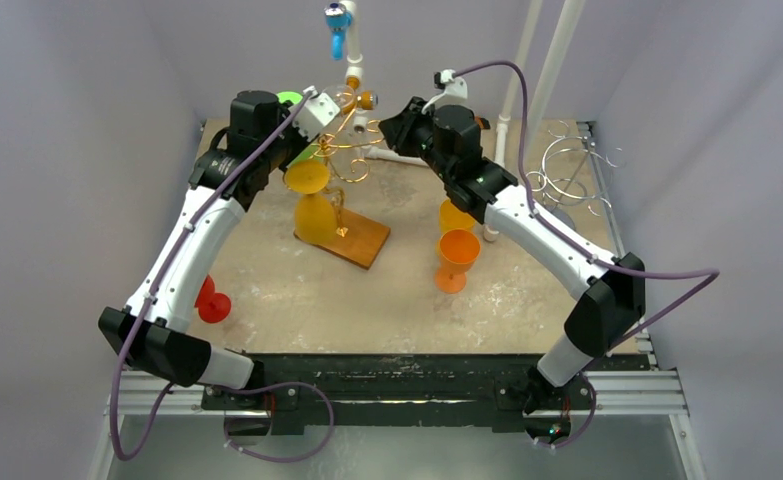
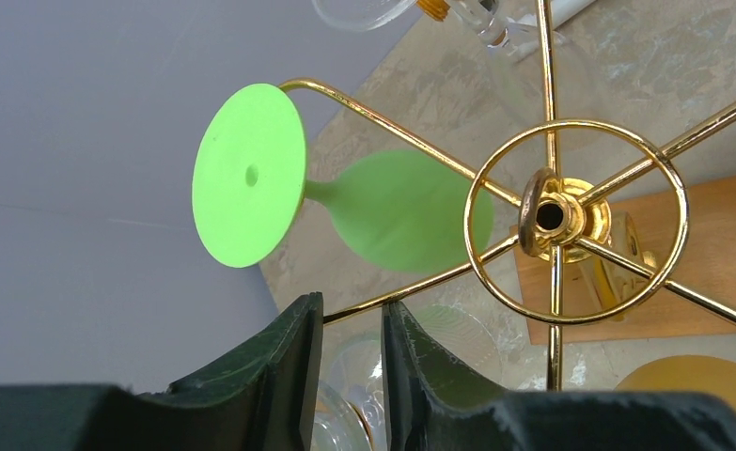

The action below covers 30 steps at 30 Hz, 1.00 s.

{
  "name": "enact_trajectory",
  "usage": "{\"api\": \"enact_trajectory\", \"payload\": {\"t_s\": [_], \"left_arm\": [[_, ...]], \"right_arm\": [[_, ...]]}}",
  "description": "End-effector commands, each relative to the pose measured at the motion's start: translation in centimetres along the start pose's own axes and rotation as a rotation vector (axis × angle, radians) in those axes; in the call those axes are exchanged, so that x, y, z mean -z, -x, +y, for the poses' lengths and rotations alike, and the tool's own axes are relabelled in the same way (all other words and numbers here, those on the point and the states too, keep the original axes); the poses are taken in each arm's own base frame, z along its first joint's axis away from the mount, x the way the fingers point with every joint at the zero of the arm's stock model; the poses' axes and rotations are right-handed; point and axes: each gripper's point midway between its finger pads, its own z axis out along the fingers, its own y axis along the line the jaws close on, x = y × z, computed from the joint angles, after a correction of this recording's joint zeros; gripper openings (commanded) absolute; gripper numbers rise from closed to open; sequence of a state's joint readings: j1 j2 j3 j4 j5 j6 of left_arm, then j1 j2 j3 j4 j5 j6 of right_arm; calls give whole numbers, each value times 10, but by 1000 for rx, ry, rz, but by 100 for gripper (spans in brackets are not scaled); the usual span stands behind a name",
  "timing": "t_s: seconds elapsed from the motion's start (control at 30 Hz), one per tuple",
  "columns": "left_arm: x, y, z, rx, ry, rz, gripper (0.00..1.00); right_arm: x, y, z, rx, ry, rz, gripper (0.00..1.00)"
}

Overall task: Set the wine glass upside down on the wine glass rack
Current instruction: Adjust the wine rack at the center of the board.

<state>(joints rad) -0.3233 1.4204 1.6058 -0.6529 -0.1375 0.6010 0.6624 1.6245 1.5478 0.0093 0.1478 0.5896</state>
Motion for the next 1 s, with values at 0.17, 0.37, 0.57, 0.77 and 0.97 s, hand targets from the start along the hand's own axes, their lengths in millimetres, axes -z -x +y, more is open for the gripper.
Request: {"api": "enact_trajectory", "payload": {"t_s": [0.17, 0.37, 0.57, 0.77, 0.97], "left_arm": [[-8, 4, 22, 1, 61, -2, 28], [-7, 8, 22, -4, 45, -13, 27], [-7, 9, 22, -6, 45, -17, 26], [-9, 10, 22, -11, 44, -15, 25], [-10, 11, 23, -11, 44, -19, 24]], "right_arm": [[24, -45, 34, 3, 78, 121, 17], [40, -59, 41, -5, 93, 137, 16], [54, -71, 47, -9, 105, 153, 16], [65, -85, 49, -19, 112, 179, 16], [73, -91, 57, -22, 123, 184, 16]]}}
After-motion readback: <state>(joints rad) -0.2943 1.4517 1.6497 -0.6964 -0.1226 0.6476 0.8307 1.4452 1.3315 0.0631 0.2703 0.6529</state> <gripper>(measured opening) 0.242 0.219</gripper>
